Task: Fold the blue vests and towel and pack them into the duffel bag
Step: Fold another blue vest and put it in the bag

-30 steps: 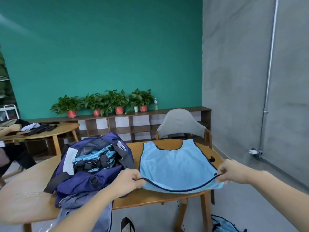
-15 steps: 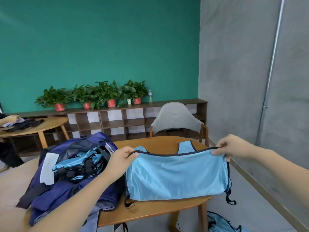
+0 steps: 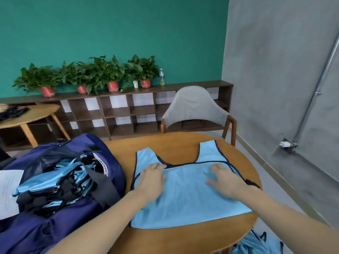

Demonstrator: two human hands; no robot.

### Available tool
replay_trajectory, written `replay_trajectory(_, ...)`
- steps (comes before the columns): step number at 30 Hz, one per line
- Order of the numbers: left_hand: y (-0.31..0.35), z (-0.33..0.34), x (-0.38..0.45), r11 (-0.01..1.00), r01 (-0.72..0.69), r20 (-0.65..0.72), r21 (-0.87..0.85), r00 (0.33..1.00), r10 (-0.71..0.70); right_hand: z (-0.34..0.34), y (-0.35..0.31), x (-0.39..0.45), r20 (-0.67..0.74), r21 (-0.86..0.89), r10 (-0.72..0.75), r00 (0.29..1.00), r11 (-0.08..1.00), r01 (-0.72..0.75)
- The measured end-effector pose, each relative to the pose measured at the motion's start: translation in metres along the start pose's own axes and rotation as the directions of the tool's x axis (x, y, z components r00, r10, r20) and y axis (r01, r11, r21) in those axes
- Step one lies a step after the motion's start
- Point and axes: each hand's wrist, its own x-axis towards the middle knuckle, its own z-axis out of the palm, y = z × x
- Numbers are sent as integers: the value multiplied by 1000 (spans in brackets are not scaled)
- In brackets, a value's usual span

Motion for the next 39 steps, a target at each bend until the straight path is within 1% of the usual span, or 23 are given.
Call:
replay_trajectory(1,7,10,-8,999,-36,53,5,998,36,13,-1,-2,13,-4,0,1000,1000,0)
replay_trajectory(2,11,17,-15,999,-44,111,20,993,41,24,0,-5,3,-21,-6,1000,1000,6)
replay_trajectory(4,17,26,-29,997,-10,227,80,974,-8,40,4,-13,-16,-72,-10,1000,997,9)
replay_trajectory(6,15,29,-41,988,45,306,150,948,-90,48,12,-22,-2,-37,15,1000,999,-15)
replay_trajectory(8,10,32,-48,979,78,338,186,931,-138,50,19,-30,24,-8,44,999,999,-43)
replay_trajectory(11,16,35,-59,980,91,357,179,922,-151,51,26,-44,42,-18,64,997,998,-64)
replay_trajectory(16,39,36,-85,982,85,376,170,916,-144,52,40,-68,-7,-58,55,998,997,-55)
replay_trajectory(19,42,20,-83,985,66,411,162,903,-128,44,35,-71,-41,-151,59,997,986,-64)
replay_trajectory(20,40,12,-76,986,76,399,146,908,-129,39,28,-68,-70,-177,56,996,982,-68)
replay_trajectory(22,31,-1,-55,986,154,309,59,937,-164,30,11,-56,-143,-168,36,989,984,-60)
replay_trajectory(24,17,-7,-27,954,279,214,-112,944,-251,25,-14,-35,-196,-90,-3,981,996,-15)
replay_trajectory(26,3,-2,0,901,353,131,-252,935,-330,25,-42,-9,-227,10,-49,973,999,53)
replay_trajectory(29,-17,11,30,853,348,-42,-390,918,-393,35,-82,34,-210,178,-102,972,974,140)
replay_trajectory(31,-33,16,43,828,338,-134,-448,890,-436,45,-104,61,-183,230,-116,976,960,158)
replay_trajectory(33,-50,22,55,807,340,-169,-482,868,-467,53,-123,86,-183,241,-112,977,958,155)
replay_trajectory(35,-64,30,63,785,345,-162,-514,860,-484,59,-138,108,-207,253,-78,975,959,130)
replay_trajectory(37,-74,37,66,788,339,-145,-513,871,-469,64,-148,126,-219,277,-12,976,958,74)
replay_trajectory(39,-85,42,65,815,306,-154,-492,891,-427,70,-152,134,-205,289,40,978,957,21)
